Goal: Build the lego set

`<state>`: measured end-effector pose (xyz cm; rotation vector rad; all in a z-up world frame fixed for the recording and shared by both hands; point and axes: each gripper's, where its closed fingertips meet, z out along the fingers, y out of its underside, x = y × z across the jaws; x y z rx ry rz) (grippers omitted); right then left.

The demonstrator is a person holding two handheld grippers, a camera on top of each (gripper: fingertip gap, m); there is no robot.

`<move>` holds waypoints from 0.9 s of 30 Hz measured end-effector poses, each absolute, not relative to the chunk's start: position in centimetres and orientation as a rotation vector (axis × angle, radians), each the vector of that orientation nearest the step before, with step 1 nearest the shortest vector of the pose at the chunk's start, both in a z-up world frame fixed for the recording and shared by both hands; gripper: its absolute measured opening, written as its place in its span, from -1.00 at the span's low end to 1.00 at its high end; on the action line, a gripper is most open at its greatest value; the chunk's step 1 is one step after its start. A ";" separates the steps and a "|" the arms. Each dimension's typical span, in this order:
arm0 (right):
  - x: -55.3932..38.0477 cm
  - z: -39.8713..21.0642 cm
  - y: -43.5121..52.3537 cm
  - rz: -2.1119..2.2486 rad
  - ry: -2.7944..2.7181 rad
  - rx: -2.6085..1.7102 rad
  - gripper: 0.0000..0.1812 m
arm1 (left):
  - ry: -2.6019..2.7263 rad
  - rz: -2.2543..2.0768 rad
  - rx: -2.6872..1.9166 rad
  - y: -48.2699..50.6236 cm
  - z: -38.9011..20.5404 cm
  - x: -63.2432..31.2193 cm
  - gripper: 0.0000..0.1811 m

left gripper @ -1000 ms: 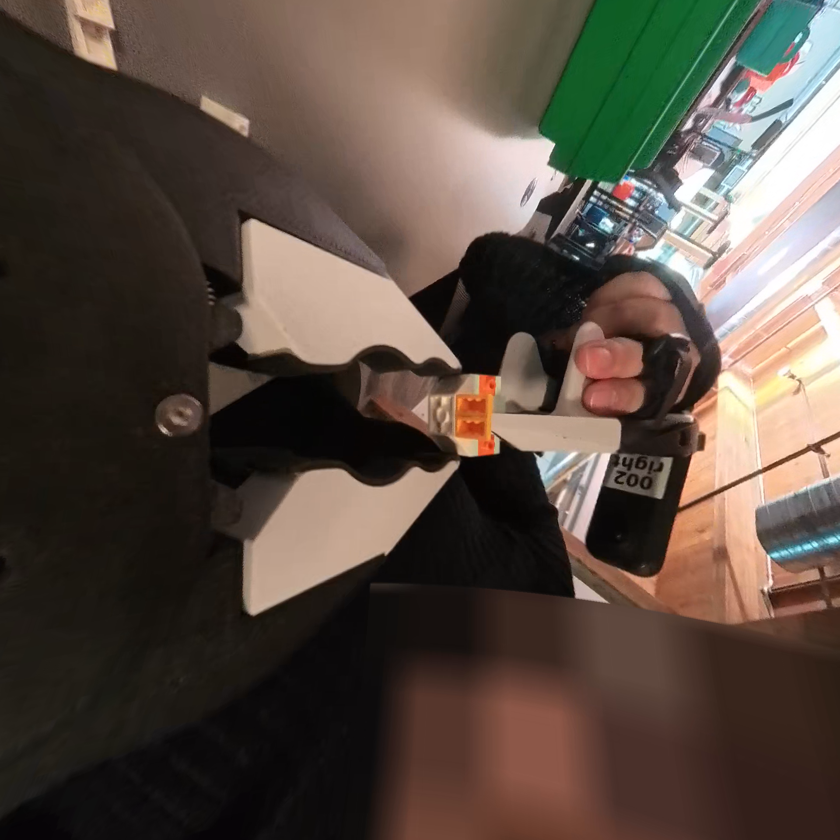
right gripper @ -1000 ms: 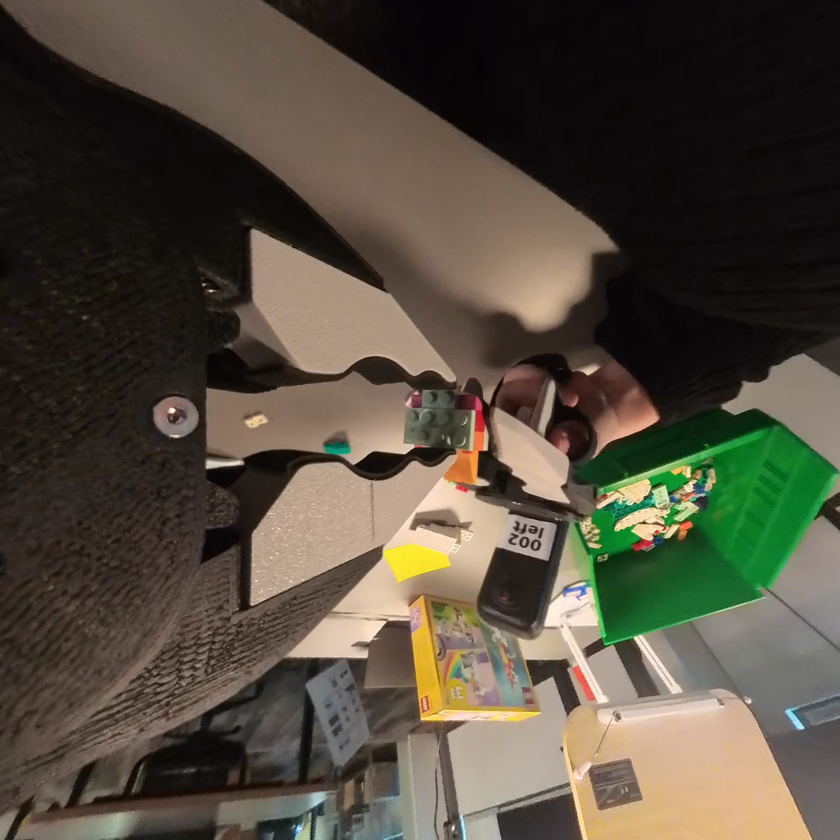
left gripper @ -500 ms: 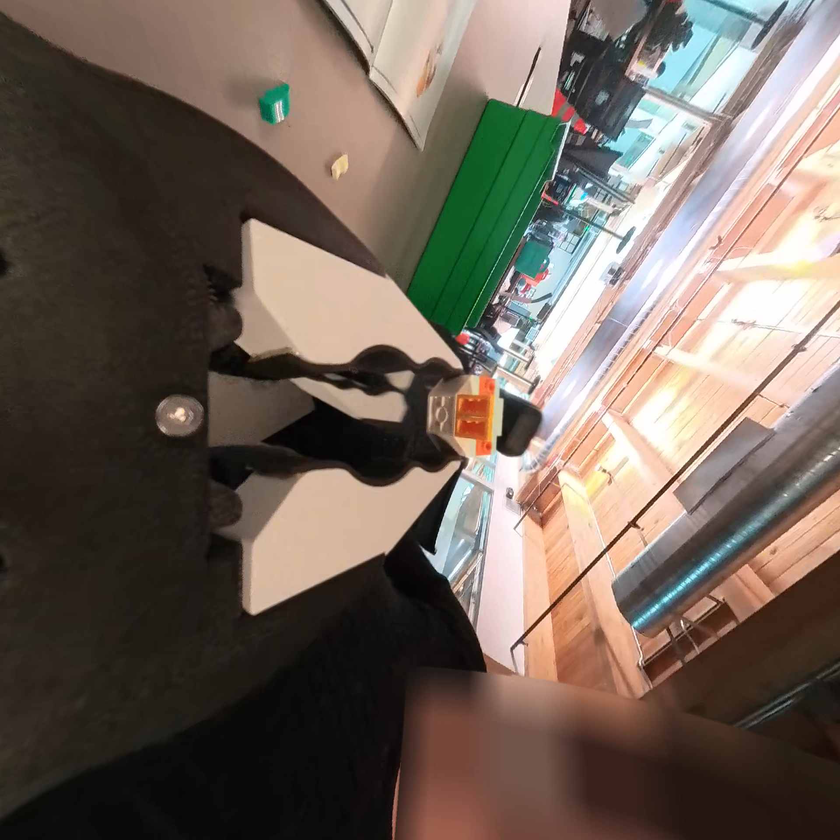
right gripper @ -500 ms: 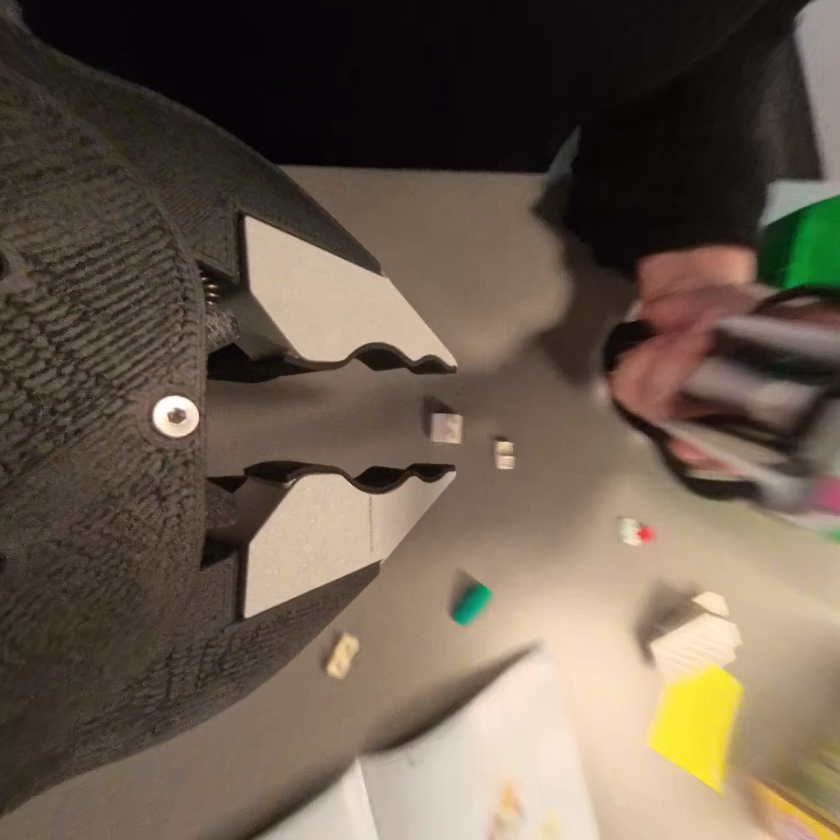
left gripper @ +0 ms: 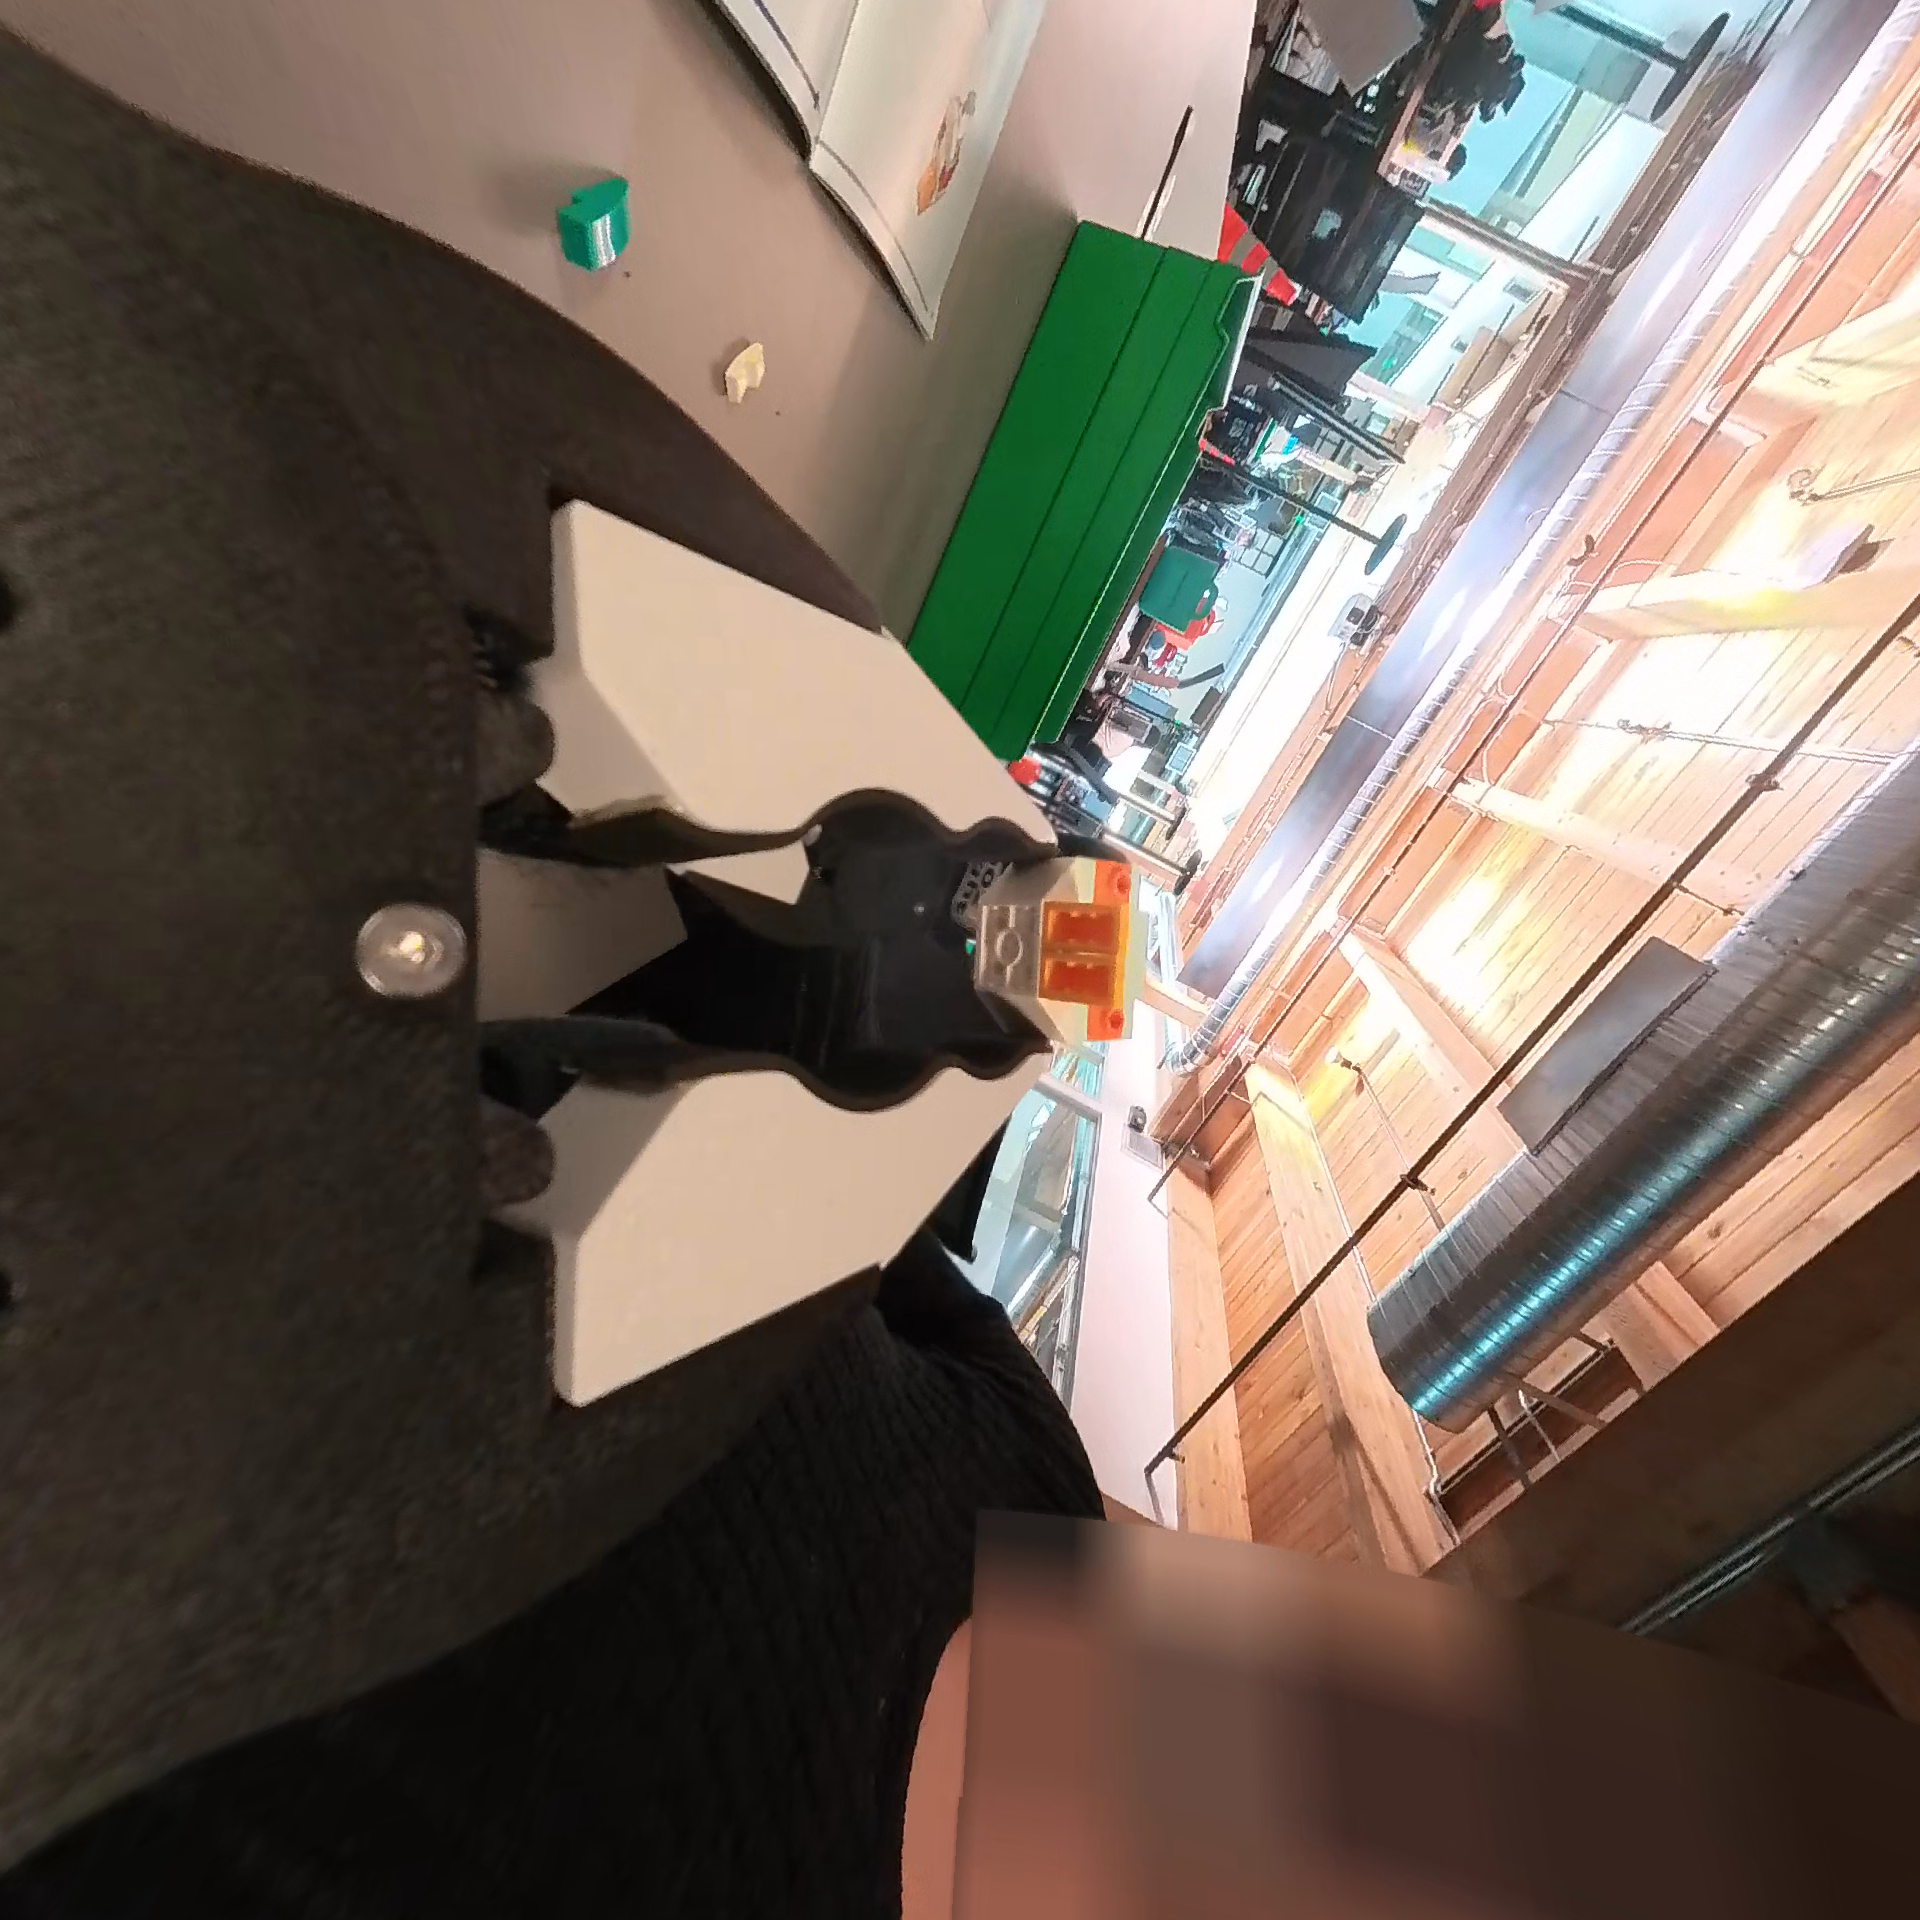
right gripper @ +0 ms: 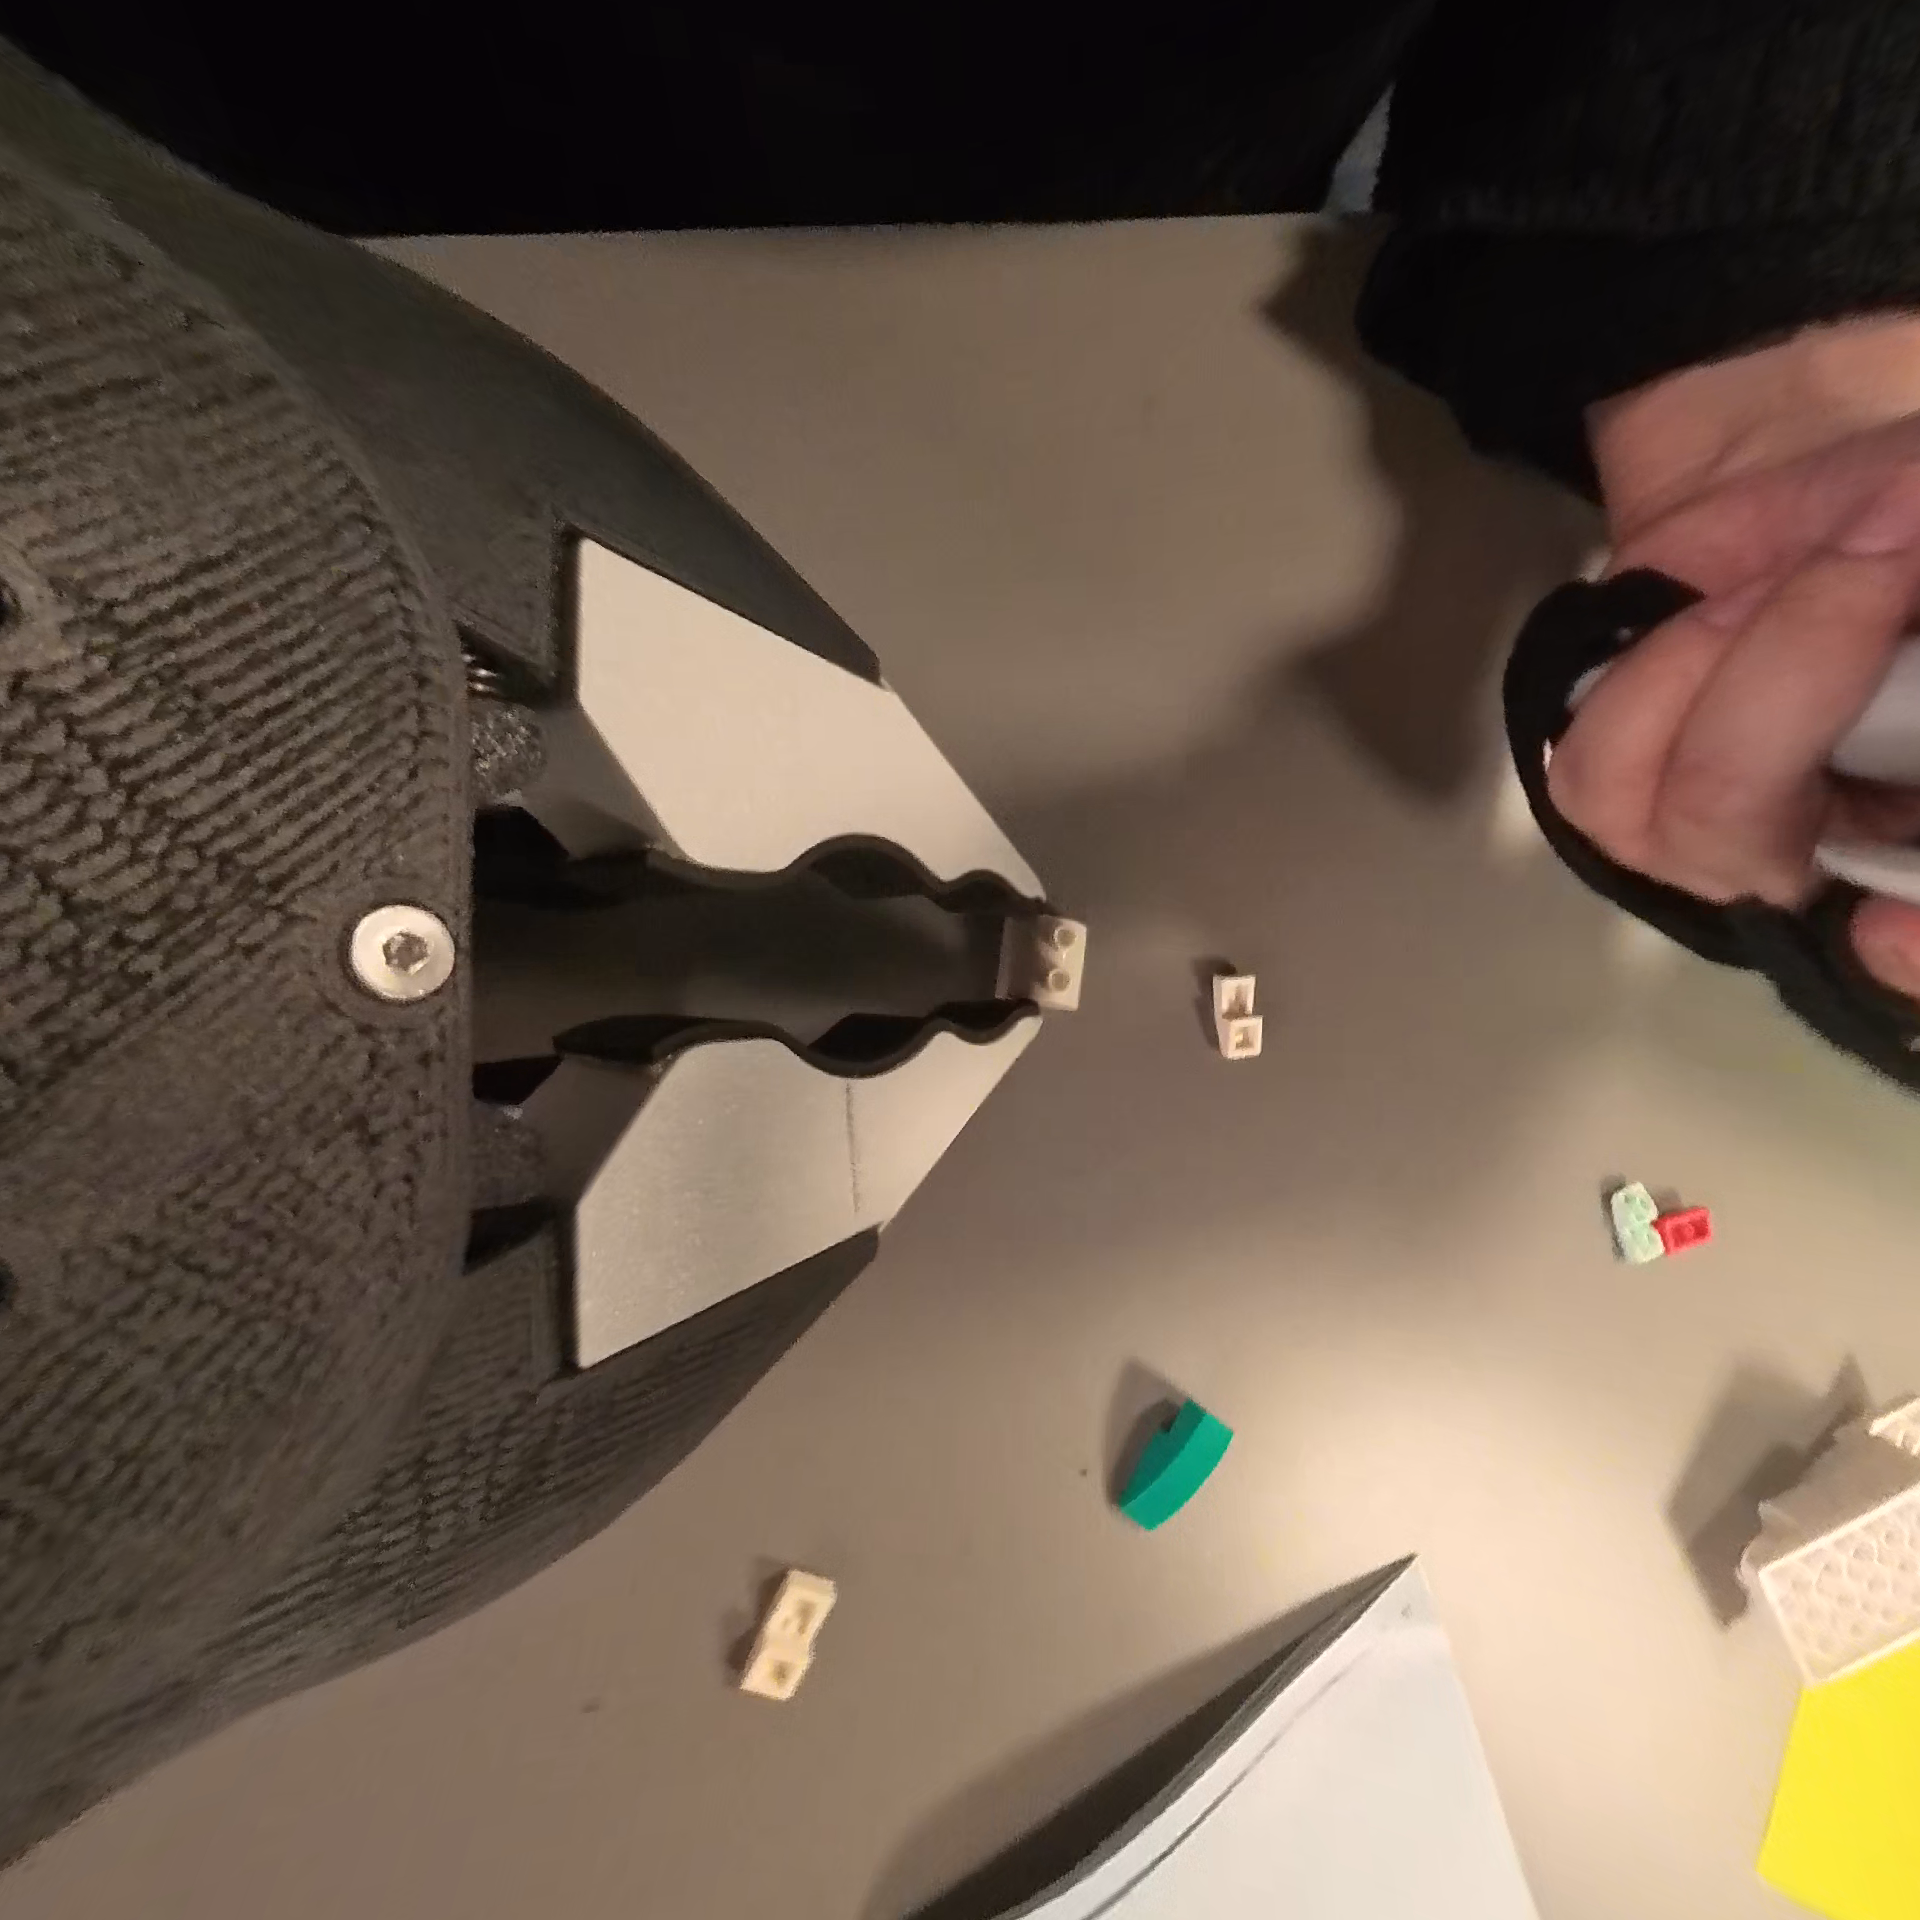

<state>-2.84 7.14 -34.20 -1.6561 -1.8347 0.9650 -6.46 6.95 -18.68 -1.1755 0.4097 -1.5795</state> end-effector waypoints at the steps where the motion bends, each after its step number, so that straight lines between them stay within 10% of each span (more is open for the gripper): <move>1: -2.5 -34.2 7.5 0.959 -1.806 -1.682 -0.84 | 0.408 -1.576 -1.176 7.0 -18.7 -6.5 -0.64; 27: -1.8 -34.4 6.6 0.962 -2.000 -1.473 -0.83 | 0.427 -1.545 -1.218 7.1 -19.3 -5.8 -0.64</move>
